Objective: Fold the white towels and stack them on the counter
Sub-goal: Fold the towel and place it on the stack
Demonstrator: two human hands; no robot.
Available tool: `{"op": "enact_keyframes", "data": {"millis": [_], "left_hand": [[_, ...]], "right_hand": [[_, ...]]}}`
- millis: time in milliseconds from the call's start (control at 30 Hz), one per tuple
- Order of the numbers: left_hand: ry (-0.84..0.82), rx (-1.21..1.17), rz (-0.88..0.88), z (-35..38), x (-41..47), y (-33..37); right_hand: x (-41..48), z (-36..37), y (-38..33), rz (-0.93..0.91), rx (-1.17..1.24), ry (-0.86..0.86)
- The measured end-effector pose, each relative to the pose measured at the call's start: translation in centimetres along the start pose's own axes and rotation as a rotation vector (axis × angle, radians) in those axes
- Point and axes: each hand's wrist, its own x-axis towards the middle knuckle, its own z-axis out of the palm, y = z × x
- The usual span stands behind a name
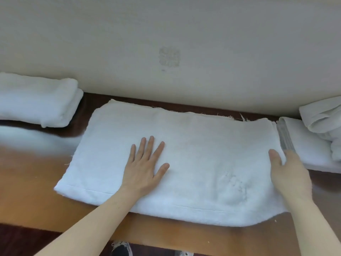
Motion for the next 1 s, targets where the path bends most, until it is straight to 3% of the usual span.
{"op": "enact_keyframes", "data": {"millis": [133,300,533,800,900,1000], "left_hand": [[-0.028,0.021,-0.022,0.1,0.6,-1.2],[0.065,-0.009,-0.009,-0.3,1.1,-3.8],[-0.004,-0.117,-0.014,-0.3,1.0,-4.7],[0.01,-0.721,-0.004,-5.9,3.1,-6.2],[-0.167,-1.039,-0.146,-7.9,4.2,-5.4],[-0.364,-1.213,-0.285,-9.2,6.0,-4.5]], "right_hand": [[-2.2,-0.3,-5.1,-0.124,0.003,-0.01],[-5.3,1.4,-12.2,-0.236,-0.047,-0.016],[-9.6,6.0,-19.5,-0.322,-0.122,-0.027],[-13.0,12.6,-22.4,-0.389,-0.247,-0.122],[-13.1,13.3,-22.1,-0.368,-0.253,-0.123],[-13.2,13.5,-21.8,-0.383,-0.287,-0.107]]}}
